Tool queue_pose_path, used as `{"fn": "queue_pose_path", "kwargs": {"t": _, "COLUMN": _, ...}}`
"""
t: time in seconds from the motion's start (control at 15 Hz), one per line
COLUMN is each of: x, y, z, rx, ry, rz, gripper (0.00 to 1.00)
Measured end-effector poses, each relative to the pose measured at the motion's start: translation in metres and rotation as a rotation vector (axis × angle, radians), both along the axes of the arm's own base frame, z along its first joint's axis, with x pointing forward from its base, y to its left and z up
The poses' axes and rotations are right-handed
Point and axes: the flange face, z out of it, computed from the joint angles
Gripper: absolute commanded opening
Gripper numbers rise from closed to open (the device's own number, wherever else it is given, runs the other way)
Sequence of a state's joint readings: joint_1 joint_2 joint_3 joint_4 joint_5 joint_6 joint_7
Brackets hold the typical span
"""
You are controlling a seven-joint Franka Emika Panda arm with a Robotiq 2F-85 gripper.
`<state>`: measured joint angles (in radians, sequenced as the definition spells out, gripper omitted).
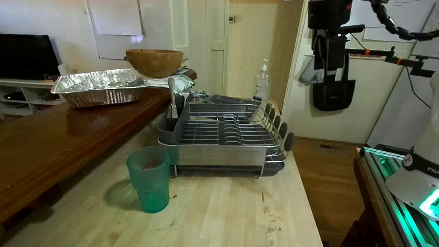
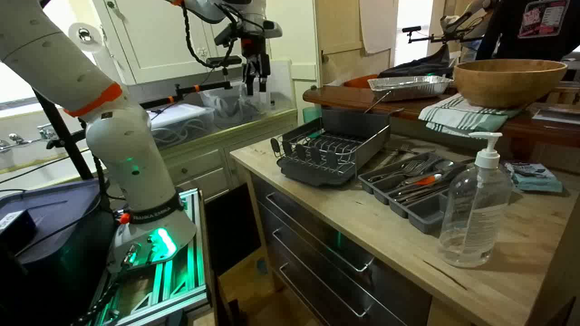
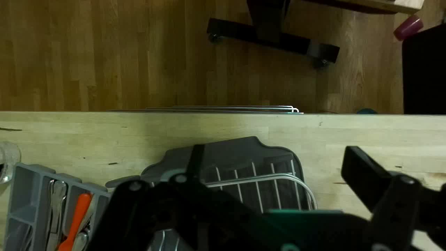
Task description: Move the knife from the left rack to the right rack
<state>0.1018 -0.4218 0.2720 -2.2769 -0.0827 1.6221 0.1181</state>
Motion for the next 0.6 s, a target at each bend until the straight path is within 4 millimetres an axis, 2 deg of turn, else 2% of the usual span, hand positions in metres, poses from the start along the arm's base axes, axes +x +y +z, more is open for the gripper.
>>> {"fn": "queue_pose_path", "kwargs": {"t": 0.47, "x": 0.0, "y": 0.0, "z": 0.0001, "rx": 0.001, "ry": 0.0, "rz": 0.0, "gripper": 1.0}}
{"fn": "queue_pose_path", "kwargs": {"t": 0.6, "x": 0.0042, "y": -0.0088, "z": 0.001, "rx": 0.009, "ry": -0.01, "rz": -0.038, "gripper": 1.0}}
